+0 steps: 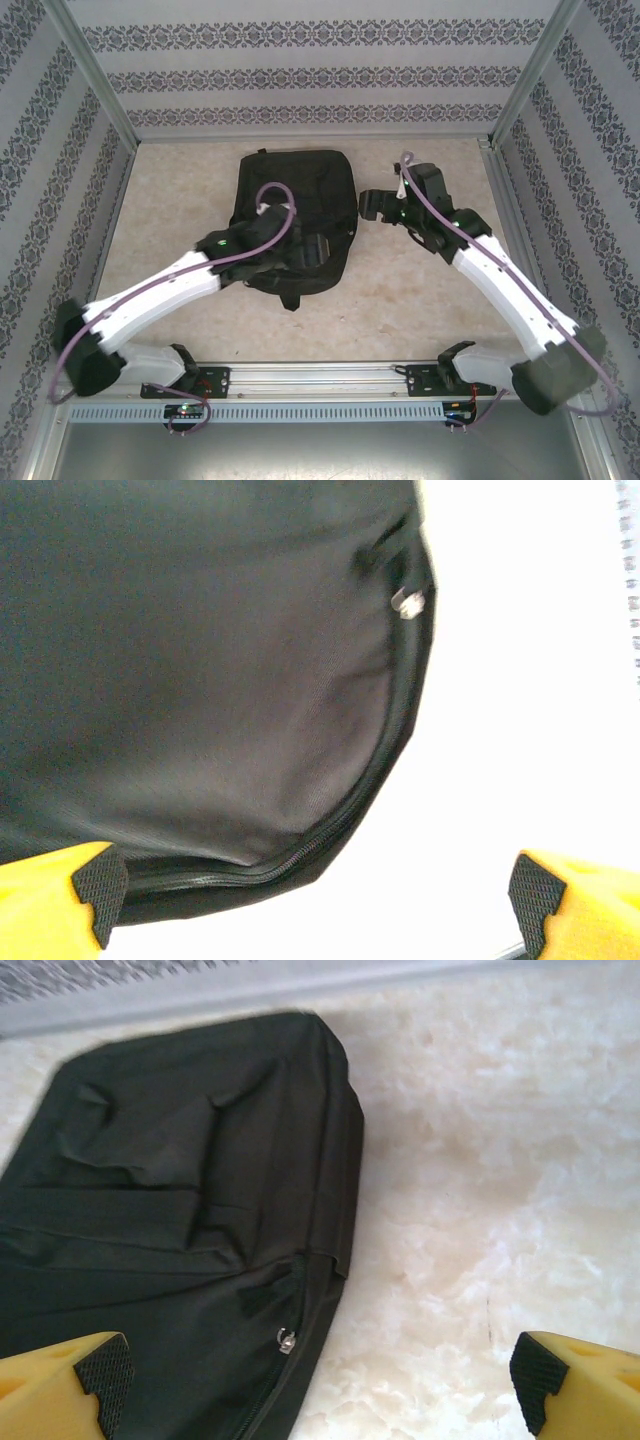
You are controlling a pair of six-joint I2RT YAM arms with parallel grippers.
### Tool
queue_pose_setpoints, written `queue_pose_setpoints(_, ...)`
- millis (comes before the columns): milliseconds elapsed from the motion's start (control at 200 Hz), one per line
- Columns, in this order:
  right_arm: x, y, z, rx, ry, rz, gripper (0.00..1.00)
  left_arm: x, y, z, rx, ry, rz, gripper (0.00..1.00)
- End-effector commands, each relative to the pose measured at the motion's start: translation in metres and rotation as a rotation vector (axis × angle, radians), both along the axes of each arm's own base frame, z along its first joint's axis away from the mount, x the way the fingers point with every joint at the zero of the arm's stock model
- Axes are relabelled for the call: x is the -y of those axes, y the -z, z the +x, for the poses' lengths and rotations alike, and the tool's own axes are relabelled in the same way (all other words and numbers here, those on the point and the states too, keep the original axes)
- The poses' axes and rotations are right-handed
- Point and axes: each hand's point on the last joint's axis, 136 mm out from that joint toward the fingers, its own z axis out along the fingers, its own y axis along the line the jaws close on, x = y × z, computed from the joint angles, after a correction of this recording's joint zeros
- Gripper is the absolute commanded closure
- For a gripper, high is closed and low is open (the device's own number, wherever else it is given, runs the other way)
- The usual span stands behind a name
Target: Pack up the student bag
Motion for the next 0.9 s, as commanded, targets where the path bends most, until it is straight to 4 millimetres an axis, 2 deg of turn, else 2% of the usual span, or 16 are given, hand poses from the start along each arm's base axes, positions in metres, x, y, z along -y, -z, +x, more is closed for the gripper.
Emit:
queue_pose_setpoints(0,0.018,-0.024,0.002,0.135,0.076,-0.004,0.02,-0.062,-0.048,0.013,0.281,0.012,0.277,0.00)
queue_pose_setpoints(45,0.031,-0.023,0.004,0.167,0.135,-0.023,0.02,-0.089,-0.064,0.025,0.369,-0.092,0.378,0.00)
queue_pose_setpoints(115,0.037,-0.017,0.010,0.237,0.120,-0.065,0.02,-0.136,-0.086,0.040,0.496,-0.328,0.520,0.00)
queue_pose_setpoints(170,0.041,-0.007,0.013,0.271,0.110,-0.090,0.02,-0.148,-0.092,0.053,0.594,-0.346,0.600,0.00)
queue_pose_setpoints(220,0.050,0.002,0.014,0.275,0.138,-0.104,0.02,-0.156,-0.076,0.067,0.614,-0.302,0.641,0.00)
queue_pose_setpoints(275,0.060,0.010,0.015,0.286,0.167,-0.120,0.02,-0.168,-0.048,0.081,0.580,-0.263,0.623,0.00)
queue_pose_setpoints(330,0.067,0.021,0.014,0.311,0.163,-0.164,0.02,-0.198,-0.017,0.092,0.498,-0.301,0.603,0.00)
queue_pose_setpoints(415,0.074,0.037,0.011,0.374,0.139,-0.230,0.02,-0.238,0.027,0.097,0.389,-0.383,0.553,0.00)
queue_pose_setpoints(525,0.092,0.062,0.006,0.406,0.160,-0.284,0.02,-0.276,0.068,0.094,0.351,-0.498,0.511,0.00)
queue_pose_setpoints(700,0.142,0.105,-0.002,0.330,0.346,-0.313,0.02,-0.293,0.119,0.084,0.362,-0.497,0.467,0.00)
queue_pose_setpoints(719,0.146,0.106,-0.002,0.331,0.368,-0.309,0.02,-0.294,0.124,0.084,0.356,-0.501,0.460,0.00)
queue_pose_setpoints(734,0.150,0.116,-0.005,0.313,0.375,-0.314,0.02,-0.294,0.128,0.085,0.355,-0.499,0.452,0.00)
queue_pose_setpoints(844,0.172,0.140,-0.009,0.309,0.452,-0.298,0.02,-0.285,0.128,0.104,0.388,-0.450,0.364,0.01)
queue_pose_setpoints(894,0.177,0.139,-0.005,0.324,0.469,-0.262,0.02,-0.287,0.127,0.112,0.417,-0.491,0.325,0.01)
